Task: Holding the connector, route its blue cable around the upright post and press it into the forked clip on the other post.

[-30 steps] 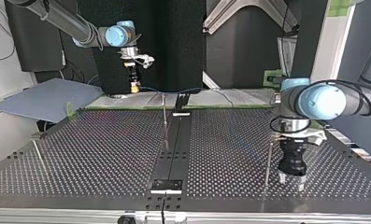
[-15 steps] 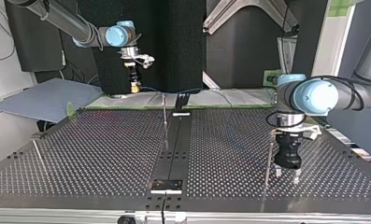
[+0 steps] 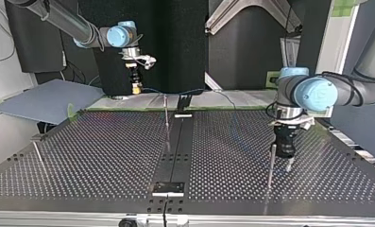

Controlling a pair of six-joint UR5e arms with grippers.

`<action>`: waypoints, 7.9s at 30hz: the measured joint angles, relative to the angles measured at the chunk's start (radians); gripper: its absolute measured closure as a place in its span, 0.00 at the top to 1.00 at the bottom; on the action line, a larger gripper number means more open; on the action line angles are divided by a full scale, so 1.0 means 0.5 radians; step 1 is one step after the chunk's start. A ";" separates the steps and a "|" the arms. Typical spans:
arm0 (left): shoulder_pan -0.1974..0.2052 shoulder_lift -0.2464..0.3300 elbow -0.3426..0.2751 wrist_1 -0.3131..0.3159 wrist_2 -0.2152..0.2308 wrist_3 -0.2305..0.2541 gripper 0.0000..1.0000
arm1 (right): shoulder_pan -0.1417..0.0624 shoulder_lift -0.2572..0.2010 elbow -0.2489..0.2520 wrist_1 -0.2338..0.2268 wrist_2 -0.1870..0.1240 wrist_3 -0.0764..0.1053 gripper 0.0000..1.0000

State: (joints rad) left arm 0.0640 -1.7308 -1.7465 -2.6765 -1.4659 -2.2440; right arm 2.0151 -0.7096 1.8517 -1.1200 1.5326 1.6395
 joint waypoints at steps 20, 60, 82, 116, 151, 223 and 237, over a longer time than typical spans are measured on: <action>0.055 0.013 -0.001 -0.091 -0.003 -0.020 1.00 | 0.004 0.000 0.000 0.025 0.000 -0.011 0.00; 0.131 0.456 -0.023 -0.555 -0.195 0.446 1.00 | 0.000 0.000 0.001 0.009 -0.020 -0.012 0.00; 0.086 0.802 0.261 -0.912 0.136 0.774 1.00 | 0.000 0.003 0.001 -0.023 -0.055 -0.005 0.00; 0.003 0.659 0.116 -1.459 -0.004 0.917 1.00 | 0.006 0.005 0.000 -0.013 -0.058 -0.010 0.00; 0.000 0.663 0.115 -1.691 -0.104 0.921 1.00 | 0.024 0.006 0.001 -0.005 -0.058 -0.011 0.00; -0.679 0.297 -0.301 -0.679 -0.484 1.727 1.00 | 0.066 0.006 0.001 0.021 -0.058 -0.002 0.00; -0.678 0.402 -0.288 -0.423 -0.618 1.983 1.00 | 0.067 0.006 0.000 0.013 -0.058 -0.002 0.00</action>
State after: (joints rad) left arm -0.2750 -1.5298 -1.8907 -2.8879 -1.7748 -1.2524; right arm 2.0487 -0.7066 1.8518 -1.1136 1.5034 1.6386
